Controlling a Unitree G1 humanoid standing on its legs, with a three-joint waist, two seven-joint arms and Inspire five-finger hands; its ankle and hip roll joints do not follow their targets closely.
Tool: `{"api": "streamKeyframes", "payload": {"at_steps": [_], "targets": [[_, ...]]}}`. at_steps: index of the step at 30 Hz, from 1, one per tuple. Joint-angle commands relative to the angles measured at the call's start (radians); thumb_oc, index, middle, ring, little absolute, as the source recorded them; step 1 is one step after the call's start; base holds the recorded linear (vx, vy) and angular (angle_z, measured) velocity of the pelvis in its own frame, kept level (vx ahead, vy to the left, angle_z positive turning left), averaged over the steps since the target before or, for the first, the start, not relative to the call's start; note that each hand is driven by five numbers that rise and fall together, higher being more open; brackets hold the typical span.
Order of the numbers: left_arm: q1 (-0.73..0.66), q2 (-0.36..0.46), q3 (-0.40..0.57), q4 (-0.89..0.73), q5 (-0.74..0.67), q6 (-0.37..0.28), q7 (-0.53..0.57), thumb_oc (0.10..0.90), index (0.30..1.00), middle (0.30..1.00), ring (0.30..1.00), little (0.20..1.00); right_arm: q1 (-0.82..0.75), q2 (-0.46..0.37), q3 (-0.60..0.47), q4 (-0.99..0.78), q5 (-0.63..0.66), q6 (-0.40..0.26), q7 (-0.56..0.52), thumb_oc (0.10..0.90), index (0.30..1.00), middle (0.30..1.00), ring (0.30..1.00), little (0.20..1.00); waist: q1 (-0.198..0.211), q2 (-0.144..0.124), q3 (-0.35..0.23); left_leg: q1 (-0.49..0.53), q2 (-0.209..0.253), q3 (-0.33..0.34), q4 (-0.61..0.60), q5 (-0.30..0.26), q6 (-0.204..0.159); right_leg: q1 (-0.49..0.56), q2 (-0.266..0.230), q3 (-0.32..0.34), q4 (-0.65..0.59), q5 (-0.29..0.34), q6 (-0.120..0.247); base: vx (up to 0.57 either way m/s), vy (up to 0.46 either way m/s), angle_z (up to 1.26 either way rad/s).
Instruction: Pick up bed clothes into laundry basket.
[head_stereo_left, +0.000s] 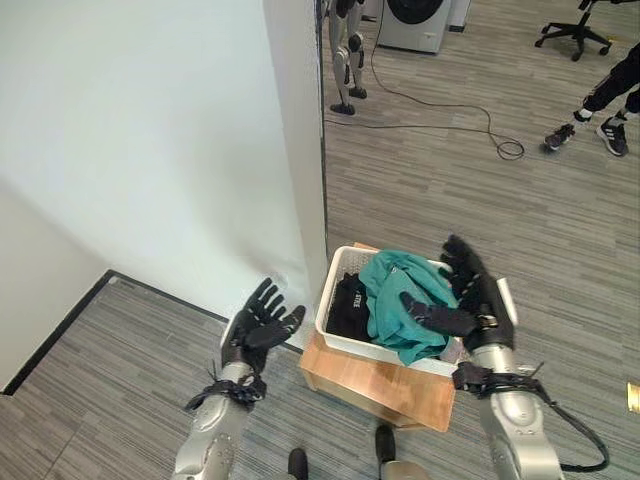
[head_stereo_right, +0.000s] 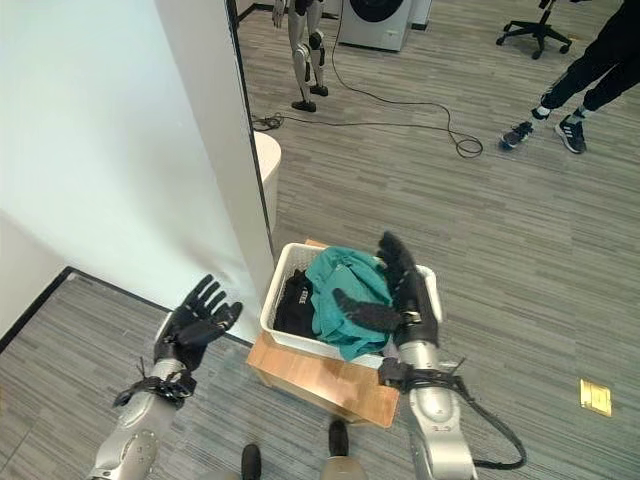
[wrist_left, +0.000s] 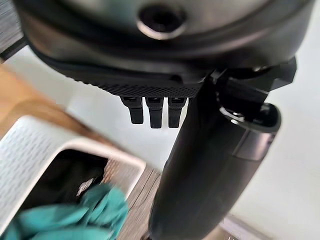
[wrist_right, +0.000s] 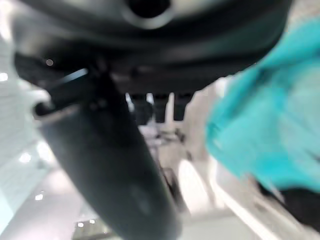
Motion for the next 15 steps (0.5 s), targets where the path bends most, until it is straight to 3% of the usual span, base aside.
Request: {"api": "streamKeyframes", "payload": {"at_steps": [1, 6, 15], "targets": [[-0.098, 0.045, 0.001, -0.008, 0.038, -0.087, -0.035, 0.800, 0.900, 0.900, 0.900, 0.900, -0.014, -0.018, -0.004, -0.061, 0.042, -0.097, 0.050, 0.800, 0.900, 0.900, 0.900, 0.900, -0.005, -0.059, -0.064, -0.052, -0.035, -0.015, 0.003, -0.020, 0.008, 0.055, -0.030, 0.002, 0.069, -0.163, 0.037, 0.00, 0.000, 0.00], [-0.108, 0.051, -0.059, 0.012, 0.067, -0.101, -0.046, 0.800, 0.900, 0.900, 0.900, 0.900, 0.015, -0.044, 0.023, -0.013, 0.003, -0.098, 0.048, 0.800, 0.900, 0.900, 0.900, 0.900, -0.012, -0.059, -0.062, -0.049, -0.035, -0.004, 0.004, -0.022, 0.009, 0.048, -0.033, 0.013, 0.078, -0.161, 0.043, 0.00, 0.002, -0.03], [-0.124, 0.060, -0.066, 0.011, 0.069, -0.117, -0.033, 0.800, 0.900, 0.900, 0.900, 0.900, 0.031, -0.042, 0.001, 0.021, 0.032, -0.104, 0.032, 0.800, 0.900, 0.900, 0.900, 0.900, -0.021, -0.056, -0.067, -0.047, -0.034, 0.004, 0.000, -0.024, 0.007, 0.042, -0.036, 0.015, 0.079, -0.158, 0.048, 0.01, 0.001, -0.08]]}}
